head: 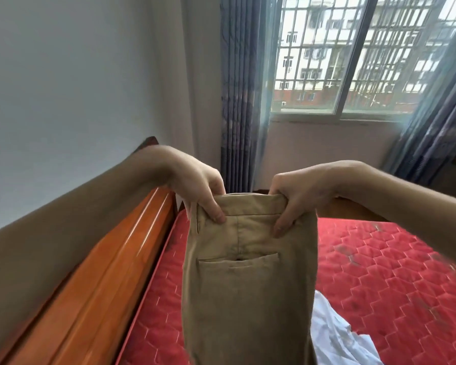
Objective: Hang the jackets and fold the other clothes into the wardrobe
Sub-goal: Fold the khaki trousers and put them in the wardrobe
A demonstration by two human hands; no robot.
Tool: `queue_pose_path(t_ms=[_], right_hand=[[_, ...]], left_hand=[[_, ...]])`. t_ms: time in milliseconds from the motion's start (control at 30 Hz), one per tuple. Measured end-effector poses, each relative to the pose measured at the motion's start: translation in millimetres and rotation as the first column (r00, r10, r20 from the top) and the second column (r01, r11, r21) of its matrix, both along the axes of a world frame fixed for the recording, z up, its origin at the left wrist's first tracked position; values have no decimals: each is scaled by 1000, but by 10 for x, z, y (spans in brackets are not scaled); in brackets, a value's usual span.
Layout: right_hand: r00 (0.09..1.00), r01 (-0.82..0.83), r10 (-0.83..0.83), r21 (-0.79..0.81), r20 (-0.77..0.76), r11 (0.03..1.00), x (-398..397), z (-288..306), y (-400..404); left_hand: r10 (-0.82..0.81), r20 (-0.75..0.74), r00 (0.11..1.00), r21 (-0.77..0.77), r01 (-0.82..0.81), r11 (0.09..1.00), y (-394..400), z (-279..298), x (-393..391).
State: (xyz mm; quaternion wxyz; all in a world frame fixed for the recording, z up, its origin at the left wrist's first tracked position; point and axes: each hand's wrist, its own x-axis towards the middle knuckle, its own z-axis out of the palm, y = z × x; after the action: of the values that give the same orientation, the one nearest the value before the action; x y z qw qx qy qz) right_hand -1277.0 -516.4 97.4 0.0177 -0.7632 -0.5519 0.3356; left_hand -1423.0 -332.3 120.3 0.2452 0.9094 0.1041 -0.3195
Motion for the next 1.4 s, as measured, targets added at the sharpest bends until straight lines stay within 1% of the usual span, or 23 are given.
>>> queue_pose_path(t_ms=[100,167,200,267,333,367,433,467,500,567,633,700,733,833,933,1000,1033,1100,1200,1267,1300,1333,1400], right_hand=[[966,24,-50,103,255,994,384,-123,448],[885,12,-93,177,455,984,648,-165,719],[840,12,-130,221,527,975,766,-164,832],[773,0,-209,330,599,944,979,-112,1025],[728,-24,-300,459,617,888,1154,14,1193],[702,-39,-347,520,622,854,1231,108,1271],[631,-75,-421,591,652,803,1336,311,1408],[595,-92,-449,612,667,786,1365,406,1466],[566,-111,-468,625,679,772,1392,481,1516],[509,-153,-485,630,711,762,1439,555,1577],[452,-180,-490,614,746,769,1448,521,1581],[399,-199,-481,586,780,785,1414,393,1541],[388,-210,-470,573,793,792,1403,289,1505],[423,-216,-415,534,806,817,1323,-153,1338],[423,-180,-355,461,834,869,1210,-733,1182],[459,-138,-294,394,839,909,1123,-1229,1077],[484,-122,-259,357,836,926,1078,-1509,1029],[550,-95,-190,288,813,953,973,-2140,928],[668,-38,-97,164,738,986,745,-3154,780],[725,-10,-60,97,686,995,568,-3797,688],[743,-2,-58,89,666,996,458,-4074,638],[739,6,-82,115,669,993,322,-4333,572],[755,8,-115,165,646,986,98,-4753,400]], left_hand=[[101,171,980,109,-121,987,371,-214,366],[92,331,939,174,-156,972,613,-313,585],[81,403,912,200,-174,964,721,-341,684],[58,554,830,264,-241,934,921,-352,885],[1,718,696,342,-354,871,1084,-298,1077],[-58,782,620,385,-407,828,1150,-244,1169],[-201,847,492,461,-492,739,1257,-108,1332],[-260,851,457,494,-526,692,1295,-38,1399],[-305,842,445,527,-557,642,1323,20,1454],[-364,809,461,587,-597,547,1364,74,1523],[-398,781,481,624,-592,510,1383,45,1522],[-430,761,486,649,-560,515,1383,-70,1474],[-441,752,489,659,-542,522,1375,-162,1448],[-414,749,517,655,-483,581,1268,-566,1366],[-432,696,573,705,-431,563,1139,-1162,1285],[-428,677,599,714,-393,580,1055,-1683,1204],[-406,672,620,706,-370,604,1008,-1983,1160],[-343,638,690,686,-306,660,893,-2653,1044],[-301,505,809,687,-166,707,646,-3691,808],[-287,425,859,671,-86,737,490,-4322,636],[-290,392,873,659,-46,750,416,-4601,546],[-312,376,873,659,-14,752,332,-4866,444],[-389,320,864,682,75,727,126,-5315,227]])
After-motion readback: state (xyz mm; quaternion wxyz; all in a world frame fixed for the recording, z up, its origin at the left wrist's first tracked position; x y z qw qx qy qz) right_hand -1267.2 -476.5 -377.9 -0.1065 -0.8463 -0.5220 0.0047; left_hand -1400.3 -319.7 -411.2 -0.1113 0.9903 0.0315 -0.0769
